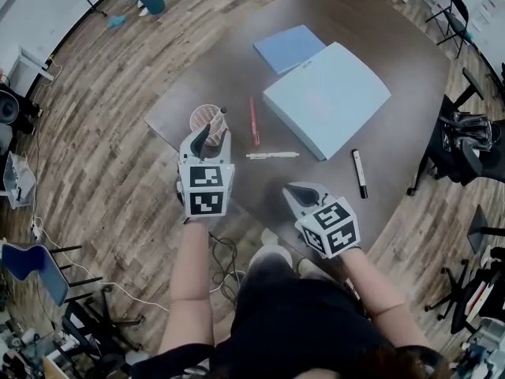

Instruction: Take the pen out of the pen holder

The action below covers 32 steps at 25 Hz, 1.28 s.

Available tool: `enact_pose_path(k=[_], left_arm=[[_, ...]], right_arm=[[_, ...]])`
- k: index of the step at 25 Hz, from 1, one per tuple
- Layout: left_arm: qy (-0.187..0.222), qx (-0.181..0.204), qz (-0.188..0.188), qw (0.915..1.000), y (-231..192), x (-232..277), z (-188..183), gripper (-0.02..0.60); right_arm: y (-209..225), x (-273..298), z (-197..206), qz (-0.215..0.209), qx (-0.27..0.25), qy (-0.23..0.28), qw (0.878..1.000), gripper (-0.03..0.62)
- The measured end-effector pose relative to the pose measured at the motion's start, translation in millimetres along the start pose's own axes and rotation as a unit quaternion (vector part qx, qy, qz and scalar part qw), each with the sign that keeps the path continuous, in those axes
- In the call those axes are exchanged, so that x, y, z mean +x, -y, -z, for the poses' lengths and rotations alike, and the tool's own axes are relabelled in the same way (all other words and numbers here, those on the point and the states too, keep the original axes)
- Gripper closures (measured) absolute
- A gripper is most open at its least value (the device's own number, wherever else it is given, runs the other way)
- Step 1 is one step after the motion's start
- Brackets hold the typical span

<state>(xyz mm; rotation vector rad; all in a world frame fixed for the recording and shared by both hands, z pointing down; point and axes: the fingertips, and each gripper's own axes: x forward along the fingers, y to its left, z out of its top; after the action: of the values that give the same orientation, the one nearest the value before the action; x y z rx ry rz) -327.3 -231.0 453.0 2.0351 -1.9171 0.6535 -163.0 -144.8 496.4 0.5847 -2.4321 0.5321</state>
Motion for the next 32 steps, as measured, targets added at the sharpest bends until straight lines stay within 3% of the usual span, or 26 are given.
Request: enact_pose_path(k=[5,13,16,18,25,32], left_arm=[[-0.012,0.027,0.001,0.9996,-4.3,23.5,-4.1,0.417],[-0.035,0.101,-0.007,0.9942,-5.9,44.2,-3.3,0.416],[-0.038,0.118,-0.006,0.9923,-5.7,46.7,-1.8,0.449],[-0.035,0.126,-0.006,0.9915,-5.8,47.0,-0.8,0.494],[-0.018,0.135,-0.005,0.9907,0.2,39.7,-4.9,0.499],[0.031,0.137,-0.041,0.9893,2.6,7.4,-34.9,0.499]], right_arm=[[6.5,9.1,5.2,0.006,0.011,-0.011,1.000,0.576],[18.7,12.4,8.3,0.022,0.024,-0.019,0.999,0.576],[20.3,12.8,10.1,0.026,0.030,-0.018,0.999,0.576],[20.8,13.4,12.1,0.029,0.032,-0.020,0.999,0.576],[25.1,1.8,15.6,0.033,0.032,-0.018,0.999,0.576],[32.2,-12.6,12.6,0.031,0.016,-0.001,0.999,0.576]])
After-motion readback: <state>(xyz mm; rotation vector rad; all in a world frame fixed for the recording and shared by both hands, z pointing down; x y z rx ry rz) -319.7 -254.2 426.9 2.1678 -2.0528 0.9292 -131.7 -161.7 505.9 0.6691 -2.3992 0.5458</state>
